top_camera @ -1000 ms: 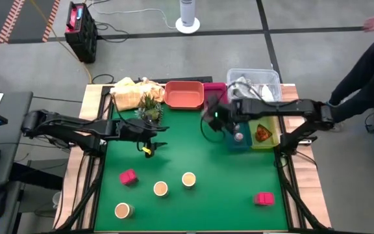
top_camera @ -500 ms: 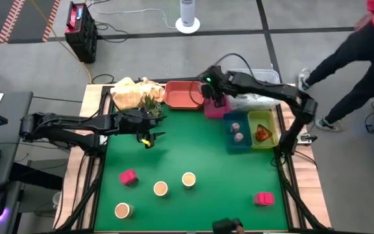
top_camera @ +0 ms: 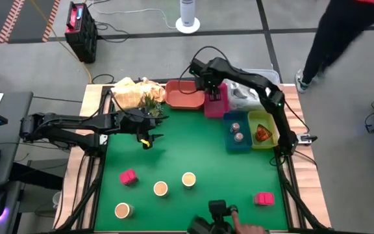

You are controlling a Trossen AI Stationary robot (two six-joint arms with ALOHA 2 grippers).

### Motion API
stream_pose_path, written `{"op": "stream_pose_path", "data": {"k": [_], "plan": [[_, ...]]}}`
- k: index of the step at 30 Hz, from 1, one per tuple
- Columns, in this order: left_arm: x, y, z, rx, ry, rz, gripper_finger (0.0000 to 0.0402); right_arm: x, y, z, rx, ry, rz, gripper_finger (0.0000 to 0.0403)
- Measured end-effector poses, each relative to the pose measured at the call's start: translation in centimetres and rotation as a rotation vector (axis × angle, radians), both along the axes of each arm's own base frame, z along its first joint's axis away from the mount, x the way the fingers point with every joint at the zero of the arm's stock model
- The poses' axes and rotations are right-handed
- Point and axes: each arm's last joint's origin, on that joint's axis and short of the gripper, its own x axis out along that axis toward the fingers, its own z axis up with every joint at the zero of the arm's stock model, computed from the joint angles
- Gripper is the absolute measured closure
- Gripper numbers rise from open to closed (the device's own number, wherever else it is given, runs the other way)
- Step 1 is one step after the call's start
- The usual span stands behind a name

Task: Sort spices by type
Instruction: Put the red seasoning can into the pink bin

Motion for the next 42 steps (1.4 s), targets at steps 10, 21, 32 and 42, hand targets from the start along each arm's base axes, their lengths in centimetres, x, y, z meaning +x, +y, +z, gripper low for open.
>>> {"op": "stream_pose_path", "data": {"k": [10,21,32,42], "plan": [[-0.2,0.0,-0.3,-0.005,0.037,0.001,0.0128,-1.0,-0.4,1.0,0.000,-0.025,-0.054,0.0164],[-0.2,0.0,-0.2,0.010,0.038,-0.003,0.0128,-1.4,-0.9,-0.4,0.066,0.035,-0.078,0.0164],[-0.4,-0.1,-0.5,-0.010,0.070,0.005,0.0128,-0.9,-2.5,-5.0,0.155,0.108,-0.104,0.0147],[-0.5,-0.1,-0.6,-0.005,0.085,-0.001,0.0128,-0.7,-2.6,-4.6,0.136,0.072,-0.096,0.0075]]}}
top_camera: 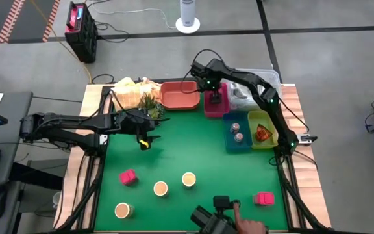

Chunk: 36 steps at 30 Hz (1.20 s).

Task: Sort spices by type
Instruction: Put the red seasoning can into the pink bin

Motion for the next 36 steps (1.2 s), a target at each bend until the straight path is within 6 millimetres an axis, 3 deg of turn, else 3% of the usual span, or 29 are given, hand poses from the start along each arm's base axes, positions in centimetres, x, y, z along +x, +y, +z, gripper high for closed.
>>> {"op": "stream_pose_path", "data": {"k": [7,13,18,21,26,30,36], "plan": [[0.0,0.0,0.0,0.014,0.004,-0.005,0.0128,-0.6,1.4,4.5,-0.109,-0.102,-0.053,0.0052],[-0.3,0.5,2.0,0.055,0.095,0.167,0.0128,0.5,5.7,8.9,-0.149,-0.281,-0.008,0.0063],[-1.2,0.0,4.4,0.006,0.227,0.194,0.0128,0.9,8.8,11.6,0.035,-0.501,0.055,0.0076],[-2.0,-0.6,4.9,0.030,0.353,0.131,0.0128,0.8,10.1,11.7,0.070,-0.528,0.056,0.0081],[-2.8,-1.4,4.5,0.164,0.528,-0.081,0.0128,0.8,12.2,10.0,0.069,-0.552,0.080,0.0085],[-2.6,-1.8,4.1,0.271,0.605,-0.192,0.0128,0.3,14.1,8.7,0.024,-0.558,0.080,0.0086],[-1.9,-1.9,2.9,0.396,0.759,-0.282,0.0128,-1.3,16.6,8.4,0.007,-0.646,0.055,0.0086]]}}
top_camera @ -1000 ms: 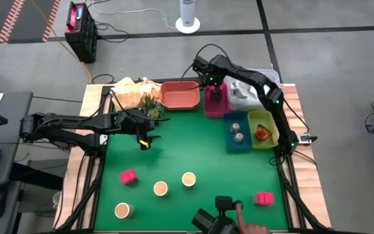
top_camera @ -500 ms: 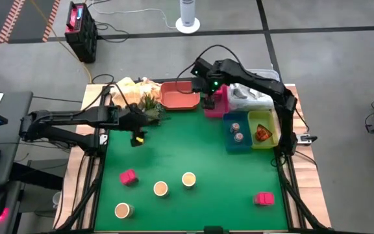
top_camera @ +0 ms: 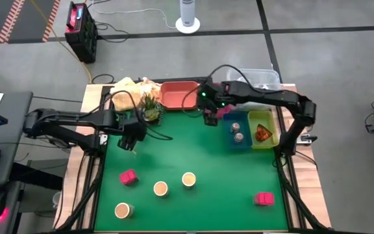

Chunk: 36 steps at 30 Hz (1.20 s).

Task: Sort spices by type
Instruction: Put the red seasoning can into the pink bin

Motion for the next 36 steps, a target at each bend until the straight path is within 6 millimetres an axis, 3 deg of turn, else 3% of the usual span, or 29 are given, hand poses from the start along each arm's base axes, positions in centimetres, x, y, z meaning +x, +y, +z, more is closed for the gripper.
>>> {"op": "stream_pose_path", "data": {"k": [9,15,24,36], "plan": [[1.1,0.4,-2.1,0.027,0.204,-0.094,0.0128,-0.3,3.6,-1.3,0.003,-0.094,0.053,0.0086],[1.4,2.1,-3.0,0.017,0.278,-0.059,0.0128,0.0,5.1,-1.8,-0.007,-0.102,0.072,0.0086],[1.1,4.4,-3.5,-0.037,0.321,-0.076,0.0128,0.3,6.8,-1.7,0.003,-0.123,0.100,0.0086],[0.7,4.1,-4.9,-0.079,0.337,-0.138,0.0142,0.4,7.3,-1.7,0.006,-0.126,0.115,0.0086]]}}
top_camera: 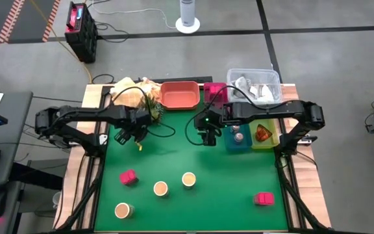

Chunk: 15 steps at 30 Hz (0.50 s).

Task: Sort spices by type
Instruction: Put the red seasoning can into the pink bin

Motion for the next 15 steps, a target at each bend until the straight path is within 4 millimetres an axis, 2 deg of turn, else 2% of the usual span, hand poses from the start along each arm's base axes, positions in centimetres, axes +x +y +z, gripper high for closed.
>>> {"op": "stream_pose_path", "data": {"k": [7,11,15], "plan": [[0.9,-1.5,0.0,-0.006,-0.099,0.059,0.0194,-0.1,0.0,-0.1,-0.001,0.015,0.002,0.0086],[1.7,-2.7,0.2,-0.014,-0.175,0.062,0.0193,-0.7,-0.2,-0.1,0.003,0.055,-0.005,0.0086],[3.2,-3.7,1.2,-0.055,-0.279,0.079,0.0187,-2.1,-0.5,1.2,0.007,0.053,-0.024,0.0086]]}}
